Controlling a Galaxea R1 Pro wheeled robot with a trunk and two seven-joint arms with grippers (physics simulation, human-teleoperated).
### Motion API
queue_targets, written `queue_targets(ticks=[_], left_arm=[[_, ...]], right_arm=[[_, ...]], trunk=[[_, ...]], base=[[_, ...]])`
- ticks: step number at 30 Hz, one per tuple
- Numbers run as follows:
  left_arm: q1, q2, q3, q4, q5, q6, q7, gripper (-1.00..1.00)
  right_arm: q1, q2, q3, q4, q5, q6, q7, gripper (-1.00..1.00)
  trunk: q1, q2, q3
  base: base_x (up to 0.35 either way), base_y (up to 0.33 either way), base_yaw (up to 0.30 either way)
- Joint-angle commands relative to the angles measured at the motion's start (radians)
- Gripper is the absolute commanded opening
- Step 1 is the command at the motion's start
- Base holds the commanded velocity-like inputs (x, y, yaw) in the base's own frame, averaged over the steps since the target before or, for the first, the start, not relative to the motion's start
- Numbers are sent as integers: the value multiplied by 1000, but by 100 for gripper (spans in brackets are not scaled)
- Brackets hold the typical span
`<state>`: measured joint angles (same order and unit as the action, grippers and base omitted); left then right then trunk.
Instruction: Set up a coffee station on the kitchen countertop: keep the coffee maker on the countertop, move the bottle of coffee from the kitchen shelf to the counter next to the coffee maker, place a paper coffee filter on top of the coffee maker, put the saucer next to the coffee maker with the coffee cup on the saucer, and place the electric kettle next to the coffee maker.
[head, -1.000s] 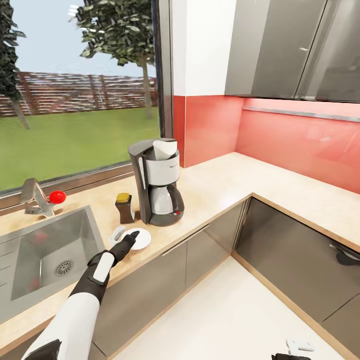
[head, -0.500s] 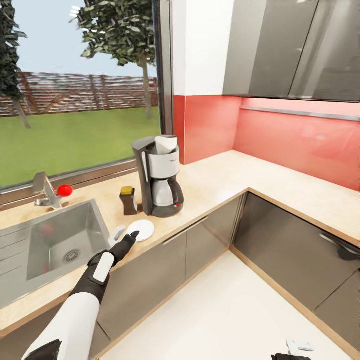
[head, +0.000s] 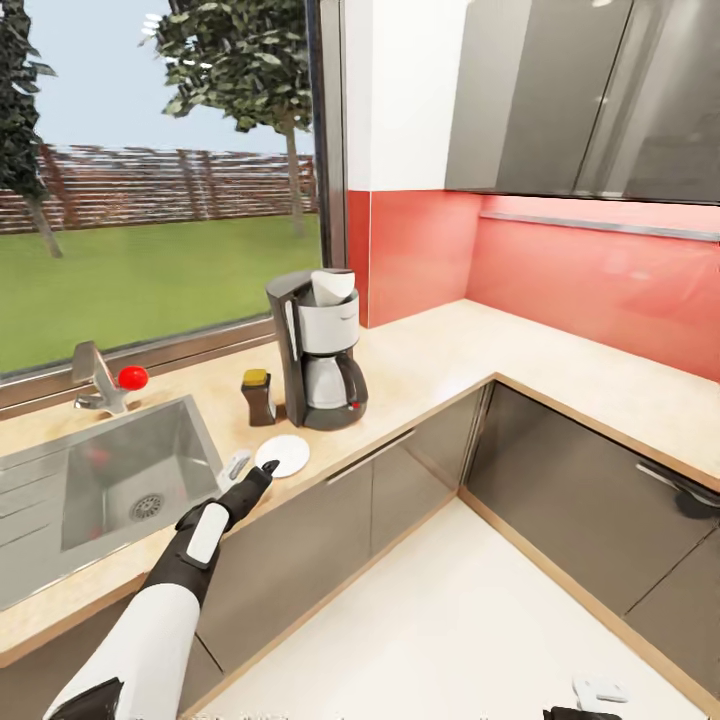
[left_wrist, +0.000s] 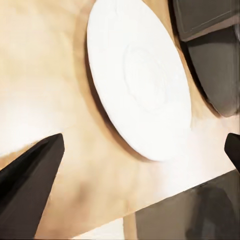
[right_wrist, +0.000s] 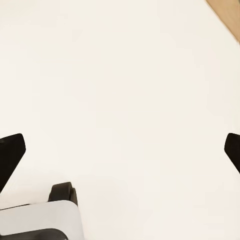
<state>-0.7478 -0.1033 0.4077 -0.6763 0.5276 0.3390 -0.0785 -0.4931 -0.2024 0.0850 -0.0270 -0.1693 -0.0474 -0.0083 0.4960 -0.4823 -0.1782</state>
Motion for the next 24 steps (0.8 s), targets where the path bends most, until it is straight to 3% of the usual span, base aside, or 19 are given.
queue_targets(ticks=[1,4,6,7,9,12,14,16,17,22,24], left_arm=[[-1,-2,7,-1,2,10,-5,100],[0,-1,-52,-2,2,10,-26,100],[4,3,-135,-14,1,10,-79,100],[5,5,-151,-21,1,9,-107,100],[11,9,-169,-29,-1,9,-166,100],[67,40,-180,-38,0,9,-324,100],[114,55,-183,-41,-8,8,-460,100],[164,68,-189,-42,-48,5,-607,100],[194,81,-195,-45,-91,4,-700,100],[297,126,-200,-47,-206,-28,-893,100],[346,134,-200,-46,-229,-78,-915,100]], right_arm=[[-1,0,9,1,-10,-3,-1,100],[-1,1,9,1,-10,-3,-1,100],[-1,1,9,1,-9,-3,-1,100],[-1,1,9,1,-10,-3,-1,100],[-1,1,9,1,-10,-3,-1,100],[-1,1,9,1,-10,-3,-1,100],[-1,1,9,1,-10,-3,-1,100],[-1,1,9,1,-10,-4,-1,100],[-1,1,9,0,-10,-4,-1,100],[-1,2,9,0,-10,-5,-1,100],[-1,2,9,0,-10,-5,-1,100]], trunk=[[0,-2,-2],[0,-2,-2],[0,-2,-2],[0,-2,-2],[0,-2,-2],[0,-2,-2],[0,-2,-2],[0,-2,-2],[0,-2,-2],[0,-2,-2],[0,-2,-2]], base=[[-228,0,0],[-162,0,0],[-37,0,0],[-16,0,0],[-8,0,0],[-2,0,0],[0,0,0],[0,0,0],[0,0,0],[0,0,0],[0,0,0]])
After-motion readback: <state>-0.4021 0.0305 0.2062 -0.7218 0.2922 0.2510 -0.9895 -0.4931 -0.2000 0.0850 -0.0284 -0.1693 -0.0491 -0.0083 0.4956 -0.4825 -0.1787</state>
